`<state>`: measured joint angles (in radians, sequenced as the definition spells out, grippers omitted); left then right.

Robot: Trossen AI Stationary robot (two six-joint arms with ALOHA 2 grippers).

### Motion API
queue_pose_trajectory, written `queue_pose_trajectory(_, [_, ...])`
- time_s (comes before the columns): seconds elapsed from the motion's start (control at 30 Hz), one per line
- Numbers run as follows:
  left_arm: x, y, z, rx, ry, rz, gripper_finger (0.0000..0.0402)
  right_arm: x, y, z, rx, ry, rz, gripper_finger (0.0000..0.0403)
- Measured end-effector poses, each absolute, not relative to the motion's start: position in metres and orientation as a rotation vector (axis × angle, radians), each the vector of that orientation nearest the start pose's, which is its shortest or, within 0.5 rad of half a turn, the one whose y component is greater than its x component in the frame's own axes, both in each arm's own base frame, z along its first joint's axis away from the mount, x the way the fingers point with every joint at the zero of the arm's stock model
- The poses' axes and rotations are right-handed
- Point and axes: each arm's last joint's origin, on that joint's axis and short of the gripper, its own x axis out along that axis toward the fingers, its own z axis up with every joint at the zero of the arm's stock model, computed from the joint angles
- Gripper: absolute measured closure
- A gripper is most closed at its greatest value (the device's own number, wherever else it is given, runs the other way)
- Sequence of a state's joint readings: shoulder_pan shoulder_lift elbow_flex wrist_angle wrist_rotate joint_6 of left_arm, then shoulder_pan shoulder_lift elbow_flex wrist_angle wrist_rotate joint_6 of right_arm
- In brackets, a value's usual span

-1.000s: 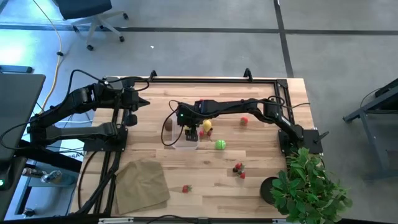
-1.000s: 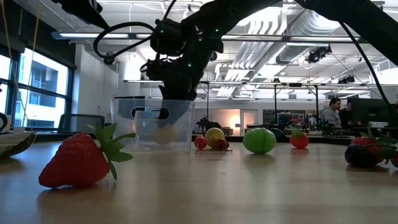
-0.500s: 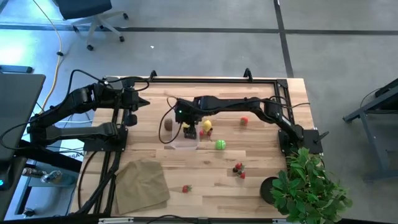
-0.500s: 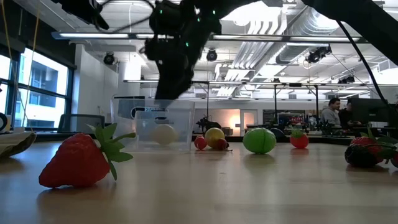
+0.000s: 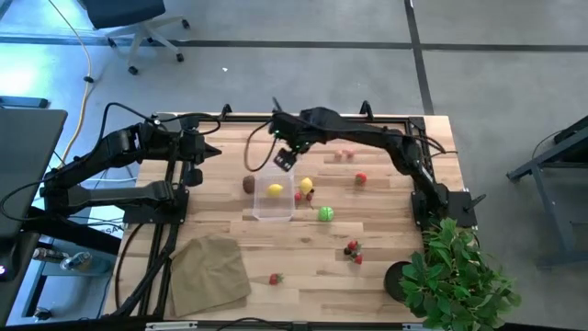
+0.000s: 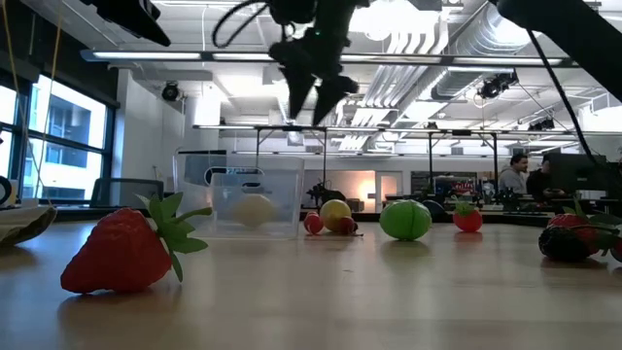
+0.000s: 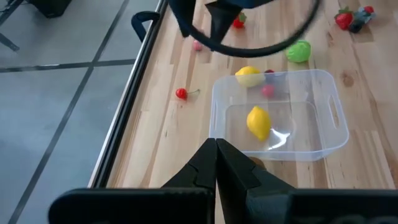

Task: Pick and placing Produce into tupperware
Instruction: Put the strawberry into the transparent bin

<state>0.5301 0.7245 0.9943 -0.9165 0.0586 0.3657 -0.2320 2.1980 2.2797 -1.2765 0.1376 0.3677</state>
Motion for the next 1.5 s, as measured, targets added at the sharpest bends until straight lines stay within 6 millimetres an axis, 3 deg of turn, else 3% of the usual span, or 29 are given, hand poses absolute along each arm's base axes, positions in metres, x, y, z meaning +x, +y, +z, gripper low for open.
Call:
queue_pose_trajectory(0.17, [0.104,0.059,0.343,0.158,0.697,0.333,0.0401,0.406,-0.113,0.314,0.487,1.166,-0.645,0.0133])
queue_pose_trajectory(0.33, [0.104,0.059,0.343,0.158,0.696,0.333,0.0401,0.362,-0.113,0.314,0.661,1.120,-0.837,0.0133])
queue_pose_trajectory(0.57, [0.104,0.059,0.343,0.158,0.696,0.333,0.0401,0.294,-0.108,0.289,1.059,1.069,-1.080,0.0133])
queue_pose_trajectory(0.8, [0.104,0.059,0.343,0.158,0.696,0.333,0.0401,0.256,-0.093,0.254,1.264,1.048,-1.201,0.0133])
queue_pose_trajectory(1.23, [0.104,0.059,0.343,0.158,0.696,0.333,0.0401,0.230,-0.086,0.192,1.390,0.858,-1.322,0.0133])
queue_pose_trajectory(1.5, [0.104,0.059,0.343,0.158,0.697,0.333,0.0401,0.226,-0.085,0.177,1.400,0.799,-1.355,0.0132])
